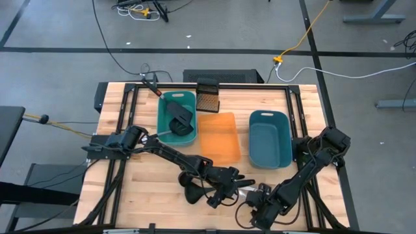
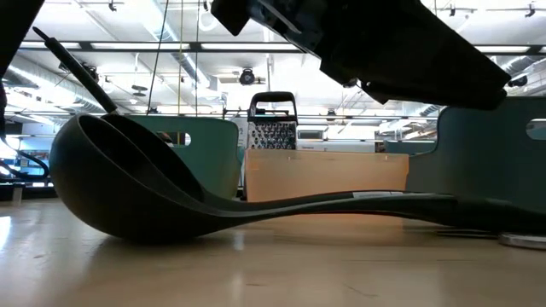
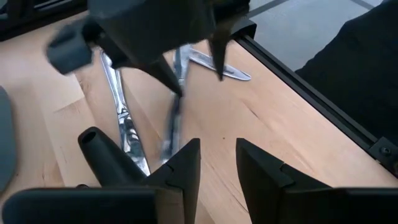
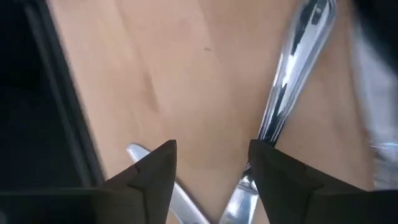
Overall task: Pick & Place Kitchen Items
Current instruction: Put the bottom silver table knife into the blue bin
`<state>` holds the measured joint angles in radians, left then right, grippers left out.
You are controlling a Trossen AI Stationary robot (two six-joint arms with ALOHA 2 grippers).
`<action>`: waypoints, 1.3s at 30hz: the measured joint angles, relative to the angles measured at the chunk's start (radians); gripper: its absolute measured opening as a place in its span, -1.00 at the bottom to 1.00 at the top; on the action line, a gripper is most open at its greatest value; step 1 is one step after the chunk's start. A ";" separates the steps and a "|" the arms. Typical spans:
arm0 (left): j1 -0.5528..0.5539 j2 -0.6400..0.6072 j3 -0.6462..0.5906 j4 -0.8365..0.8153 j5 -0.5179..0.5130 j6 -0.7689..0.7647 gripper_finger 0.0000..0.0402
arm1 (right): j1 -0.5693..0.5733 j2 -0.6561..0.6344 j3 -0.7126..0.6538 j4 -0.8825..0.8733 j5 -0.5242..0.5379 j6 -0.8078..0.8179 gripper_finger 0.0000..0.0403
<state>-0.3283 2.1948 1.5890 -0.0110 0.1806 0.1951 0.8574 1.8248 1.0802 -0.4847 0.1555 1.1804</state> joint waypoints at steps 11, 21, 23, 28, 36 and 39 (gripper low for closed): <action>0.000 0.000 0.000 0.000 0.000 0.000 -0.46 | 0.000 0.000 0.059 -0.164 0.022 -0.008 -0.10; 0.000 -0.001 -0.001 0.000 0.000 0.002 -0.46 | 0.001 0.005 -0.009 -0.100 -0.014 0.010 -0.10; 0.000 -0.001 -0.001 0.000 0.000 0.007 -0.46 | 0.001 0.005 -0.021 -0.091 -0.015 0.011 -0.10; 0.000 -0.002 -0.001 0.000 0.000 0.011 -0.46 | 0.003 -0.001 -0.050 -0.057 0.014 -0.013 -0.10; -0.005 -0.002 -0.001 -0.005 -0.020 0.008 -0.46 | 0.003 -0.005 -0.118 0.040 0.044 -0.089 -0.34; -0.015 -0.002 -0.001 -0.024 -0.081 0.011 -0.46 | 0.003 -0.003 -0.120 0.061 0.070 -0.129 -0.48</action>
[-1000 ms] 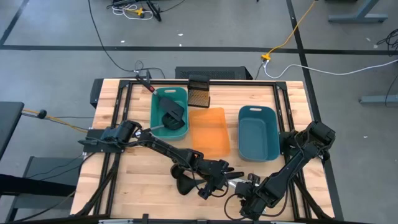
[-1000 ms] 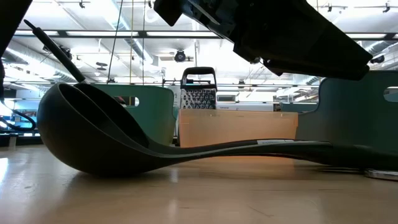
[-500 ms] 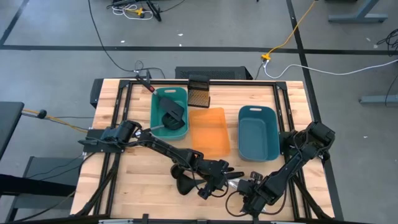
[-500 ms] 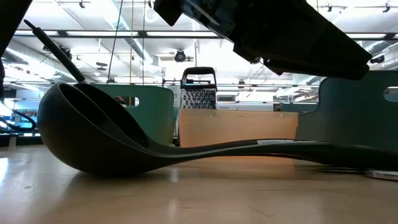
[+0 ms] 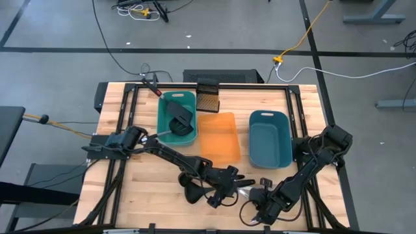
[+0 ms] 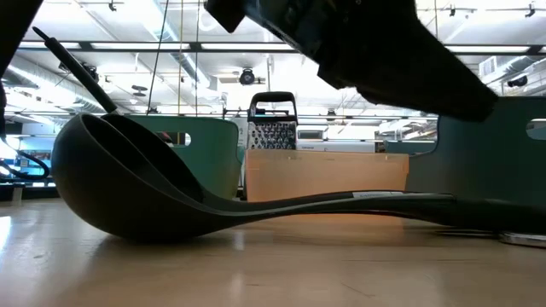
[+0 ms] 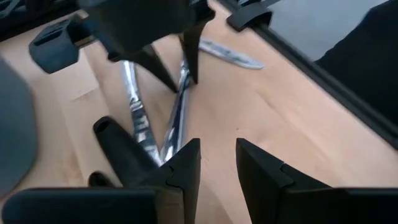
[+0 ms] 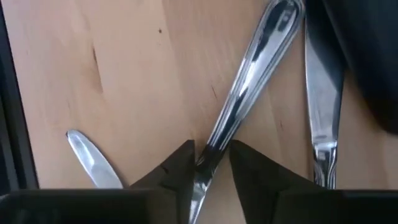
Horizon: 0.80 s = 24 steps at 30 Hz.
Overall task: Pick & Place Kitchen Items
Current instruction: Put the bottom silver table knife into the blue bin
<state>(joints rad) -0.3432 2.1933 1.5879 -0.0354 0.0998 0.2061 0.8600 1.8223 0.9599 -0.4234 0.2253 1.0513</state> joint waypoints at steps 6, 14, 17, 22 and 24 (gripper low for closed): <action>-0.011 -0.001 0.000 -0.018 -0.051 -0.006 -0.46 | -0.004 0.006 -0.001 0.095 0.036 -0.090 -0.73; -0.022 -0.001 0.000 -0.128 -0.013 -0.039 -0.46 | -0.046 0.007 -0.001 0.125 0.044 -0.134 -0.75; -0.035 -0.001 0.000 -0.178 -0.054 -0.043 -0.41 | -0.081 0.015 -0.002 0.142 0.085 -0.165 -0.75; -0.043 -0.001 0.000 -0.210 -0.104 -0.062 -0.18 | -0.134 0.062 0.000 0.226 0.064 -0.226 -0.77; -0.043 -0.001 0.000 -0.209 -0.115 -0.063 -0.06 | -0.146 0.080 0.002 0.243 0.043 -0.230 -0.77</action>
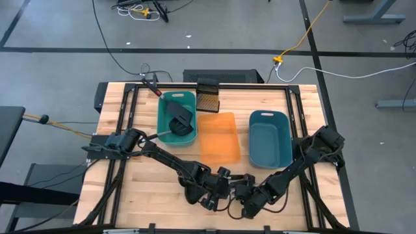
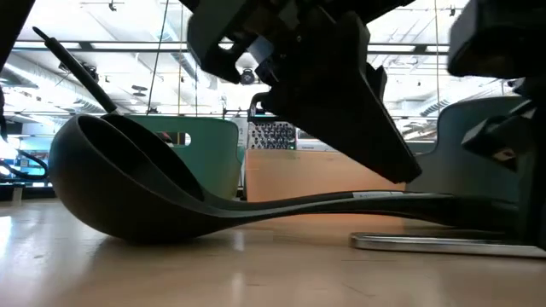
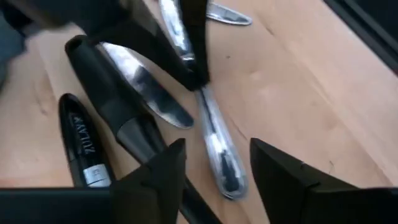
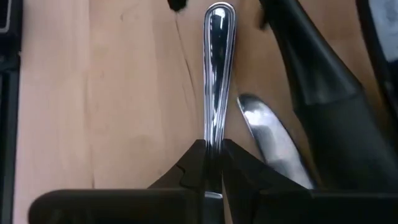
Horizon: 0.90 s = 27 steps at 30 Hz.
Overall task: Pick & Place Kitchen Items
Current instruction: Put the bottom silver table knife into the blue bin
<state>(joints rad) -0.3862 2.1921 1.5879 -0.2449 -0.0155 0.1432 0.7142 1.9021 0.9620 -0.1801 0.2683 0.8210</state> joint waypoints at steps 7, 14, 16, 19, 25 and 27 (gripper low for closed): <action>0.000 0.046 0.002 -0.036 -0.007 0.009 0.13 | -0.004 0.011 0.000 0.027 0.011 -0.011 -0.76; 0.000 0.056 0.004 -0.082 -0.001 -0.005 0.09 | -0.033 0.011 0.002 0.032 0.011 -0.017 -0.76; 0.000 0.056 0.004 -0.097 -0.002 -0.011 0.07 | -0.041 0.012 0.000 0.054 0.017 -0.036 -0.76; 0.000 0.056 0.005 -0.124 -0.002 -0.011 0.05 | -0.054 0.014 -0.001 0.087 0.027 -0.041 -0.76; 0.001 0.056 0.004 -0.133 0.020 -0.010 0.03 | -0.068 0.015 -0.001 0.131 0.062 -0.045 -0.76; 0.001 0.060 0.004 -0.138 0.021 -0.014 -0.02 | -0.068 0.015 -0.001 0.135 0.065 -0.045 -0.76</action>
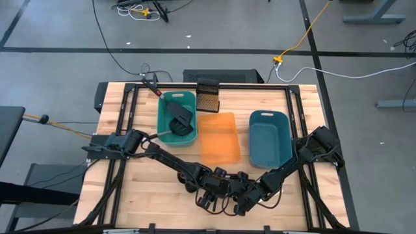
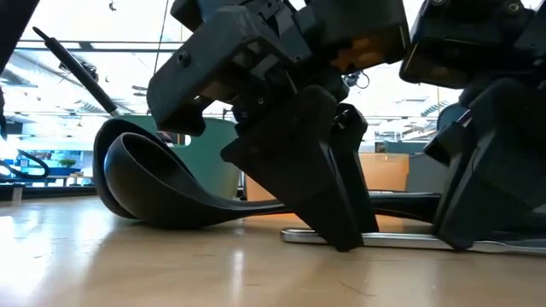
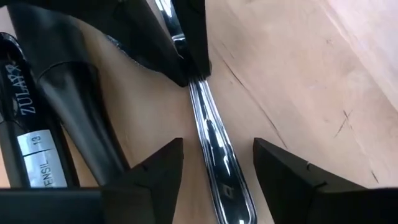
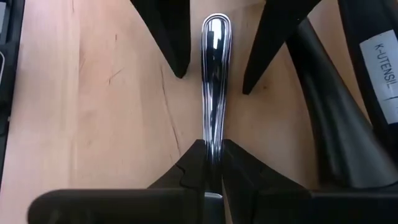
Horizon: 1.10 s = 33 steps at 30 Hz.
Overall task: Pick & Place Kitchen Items
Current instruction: Put the bottom silver table knife into the blue bin
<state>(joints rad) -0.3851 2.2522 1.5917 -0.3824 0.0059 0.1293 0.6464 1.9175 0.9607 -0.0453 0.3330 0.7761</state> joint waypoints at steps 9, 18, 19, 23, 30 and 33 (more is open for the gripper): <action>0.003 0.038 0.003 -0.015 -0.009 -0.040 -0.62 | 0.001 0.000 -0.002 0.027 0.021 0.001 -0.76; 0.014 0.038 0.003 -0.014 0.034 -0.038 -0.68 | 0.000 -0.001 -0.002 0.055 -0.007 -0.011 -0.76; 0.014 0.038 0.003 -0.014 0.030 -0.038 -0.68 | 0.000 -0.005 -0.002 0.052 -0.016 -0.017 -0.76; 0.018 0.033 0.002 -0.013 0.026 -0.040 -0.68 | -0.003 -0.033 -0.003 0.031 -0.070 -0.037 -0.76; 0.022 0.030 0.002 -0.014 0.025 -0.048 -0.68 | -0.001 -0.056 -0.001 -0.008 -0.216 -0.013 -0.59; 0.023 0.030 0.002 -0.014 0.023 -0.070 -0.68 | 0.006 -0.060 0.003 -0.049 -0.218 0.036 -0.44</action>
<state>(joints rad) -0.3626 2.2822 1.5932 -0.3962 0.0290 0.0597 0.6522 1.8571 0.9633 -0.0939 0.1154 0.8120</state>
